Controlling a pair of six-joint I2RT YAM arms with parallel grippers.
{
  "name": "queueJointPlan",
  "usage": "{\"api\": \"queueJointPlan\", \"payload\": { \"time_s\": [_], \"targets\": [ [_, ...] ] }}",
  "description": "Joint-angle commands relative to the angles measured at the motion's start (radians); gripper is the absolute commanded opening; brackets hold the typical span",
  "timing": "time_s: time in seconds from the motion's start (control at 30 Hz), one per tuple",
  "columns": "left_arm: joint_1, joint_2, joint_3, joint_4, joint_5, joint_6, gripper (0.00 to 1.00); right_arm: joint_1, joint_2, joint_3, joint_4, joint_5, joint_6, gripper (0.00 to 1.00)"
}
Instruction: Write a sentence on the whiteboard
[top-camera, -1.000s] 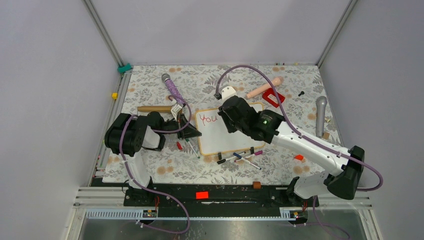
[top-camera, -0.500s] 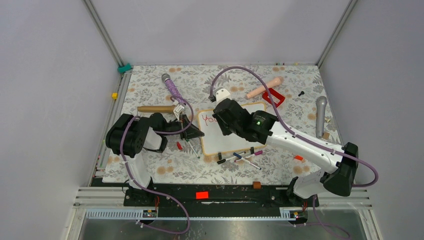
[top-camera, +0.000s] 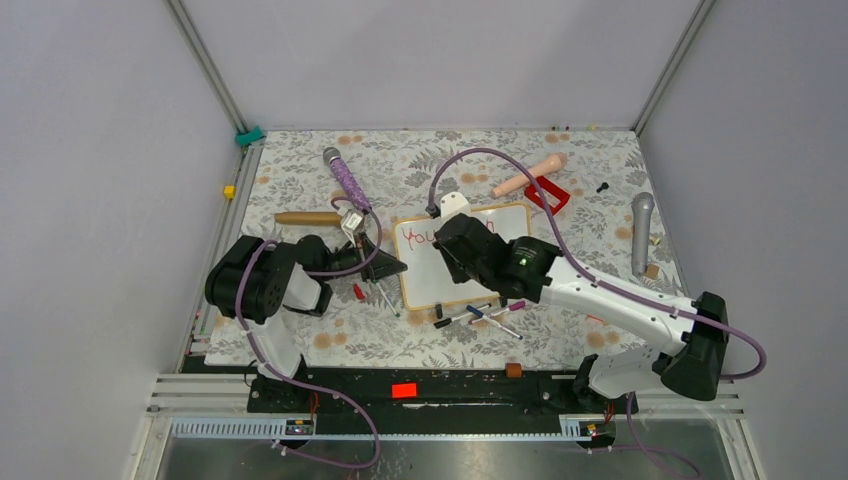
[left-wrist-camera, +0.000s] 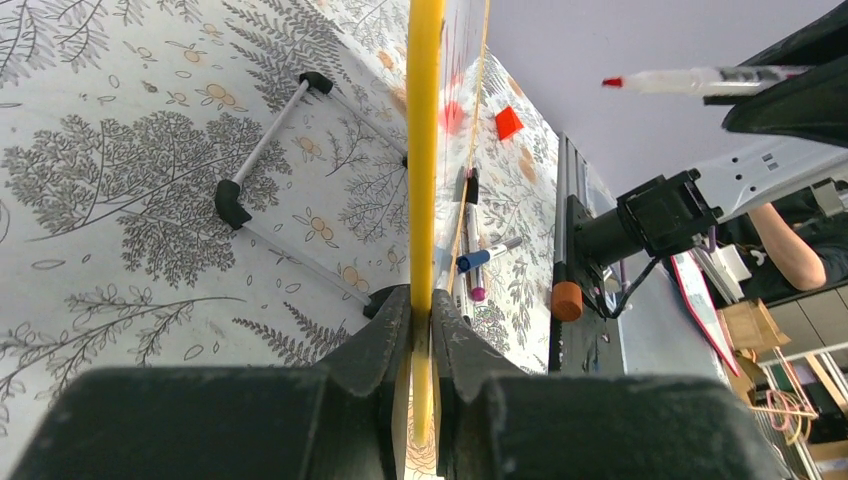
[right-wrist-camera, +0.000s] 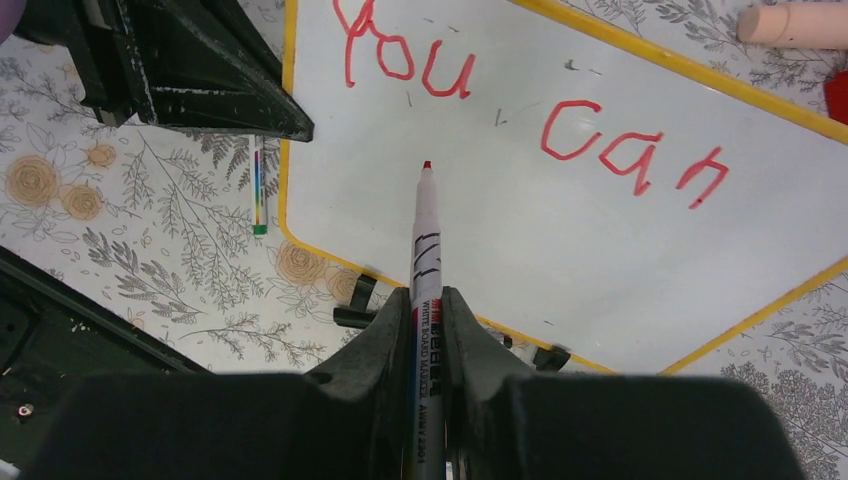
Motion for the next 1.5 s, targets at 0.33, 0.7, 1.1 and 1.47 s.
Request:
{"api": "queueJointPlan", "payload": {
  "time_s": [0.33,0.7,1.1,1.47],
  "targets": [
    [0.034,-0.078,-0.048,0.063,-0.204,0.134,0.00,0.007,-0.098,-0.041,0.050,0.079,-0.019,0.00],
    [0.027,-0.023,-0.028,0.061,-0.081,0.123,0.00,0.007,0.033,0.017,0.072,0.016,-0.094,0.00],
    [0.072,0.023,-0.001,0.061,-0.039,0.111,0.00,0.037,0.109,0.033,0.151,-0.003,-0.211,0.00],
    [0.068,0.012,-0.007,0.061,-0.038,0.107,0.01,0.096,0.198,0.118,0.105,0.050,-0.319,0.00]
  ]
}}
